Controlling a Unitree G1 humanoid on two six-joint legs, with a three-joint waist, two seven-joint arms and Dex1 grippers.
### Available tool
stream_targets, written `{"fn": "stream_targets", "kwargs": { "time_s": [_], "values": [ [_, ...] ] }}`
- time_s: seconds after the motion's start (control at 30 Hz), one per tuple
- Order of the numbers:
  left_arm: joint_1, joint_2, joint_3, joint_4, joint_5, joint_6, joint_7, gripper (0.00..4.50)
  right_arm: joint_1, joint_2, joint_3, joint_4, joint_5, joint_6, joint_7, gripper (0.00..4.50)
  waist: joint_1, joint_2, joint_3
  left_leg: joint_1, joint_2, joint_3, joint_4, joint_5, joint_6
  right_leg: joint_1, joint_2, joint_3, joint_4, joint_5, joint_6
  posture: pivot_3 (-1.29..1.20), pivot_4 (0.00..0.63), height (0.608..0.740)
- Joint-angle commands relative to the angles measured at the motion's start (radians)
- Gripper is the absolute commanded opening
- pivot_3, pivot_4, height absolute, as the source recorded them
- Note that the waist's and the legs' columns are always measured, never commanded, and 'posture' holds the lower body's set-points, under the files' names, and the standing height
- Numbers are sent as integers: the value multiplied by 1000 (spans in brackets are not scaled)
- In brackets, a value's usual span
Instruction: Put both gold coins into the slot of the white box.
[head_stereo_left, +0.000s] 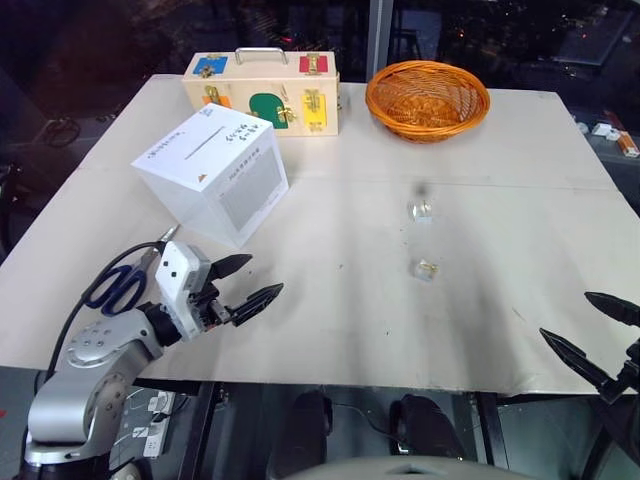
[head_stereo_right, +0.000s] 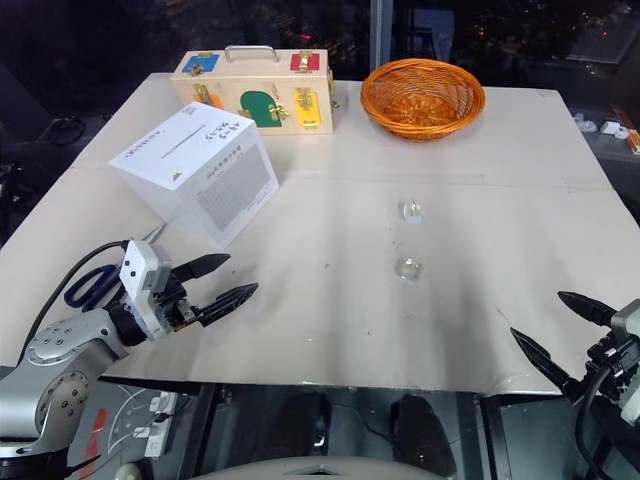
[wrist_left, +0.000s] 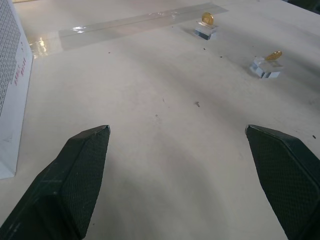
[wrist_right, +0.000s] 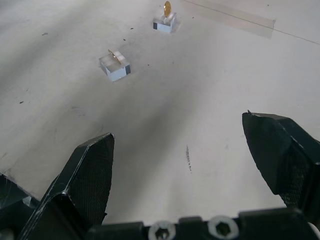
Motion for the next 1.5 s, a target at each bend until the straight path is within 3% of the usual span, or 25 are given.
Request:
{"fn": "stream_targets", "kwargs": {
  "time_s": [0.03,0.13,0.27,0.4,0.53,0.6,0.63,0.73,0.87,1.5],
  "values": [
    [-36,40,5,-37,-61,5,-62,4429,-60,-59,62,-47,-25,19,-54,4500,0,0,0,0,0,0,0,0,0,0,0,0,0,0,0,0,150,726],
    [-139,90,-47,-66,-147,34,-165,4429,-266,-160,287,-93,-54,168,-180,4500,-10,-3,2,1,1,1,0,0,0,0,1,1,0,0,1,0,150,726],
    [-201,117,-83,-78,-187,58,-197,4429,-475,-193,460,-40,-9,293,-230,4500,-4,0,1,4,0,1,-2,0,0,1,1,3,0,0,-1,0,150,726],
    [-231,140,-111,-88,-200,71,-225,4500,-649,-199,643,58,-56,339,-256,3291,-3,-1,1,-3,-1,0,-4,0,0,-3,1,0,-3,3,2,0,150,726],
    [-237,148,-123,-96,-202,70,-232,4500,-750,-188,742,153,-82,353,-259,3291,-4,-1,1,-12,-2,-1,-4,0,0,-12,1,-1,-4,3,3,0,150,726],
    [-230,148,-124,-103,-203,68,-233,4500,-779,-190,784,192,-100,341,-248,2662,-3,-1,1,-12,-2,-1,-6,0,0,-12,1,-1,-5,3,3,0,150,726],
    [-224,150,-125,-107,-202,65,-237,4500,-789,-196,805,207,-117,331,-246,2577,-3,-1,1,-12,-2,-1,-6,0,0,-12,1,-2,-5,3,3,0,150,726],
    [-209,150,-124,-119,-193,52,-238,4500,-815,-197,831,243,-134,326,-240,2577,-6,-1,1,-12,-2,-1,-6,0,0,-12,1,-1,-5,3,3,0,150,726],
    [-198,145,-121,-139,-192,57,-209,4500,-850,-191,852,271,-142,325,-227,1448,-6,-1,1,-11,-2,-1,-7,0,0,-12,1,-1,-4,3,3,0,150,726],
    [-188,164,-110,-171,-225,81,-168,4500,-881,-168,870,243,-127,375,-209,1448,-6,-1,1,-11,-2,-1,-7,0,0,-12,1,-1,-4,3,3,0,150,726]
  ]
}}
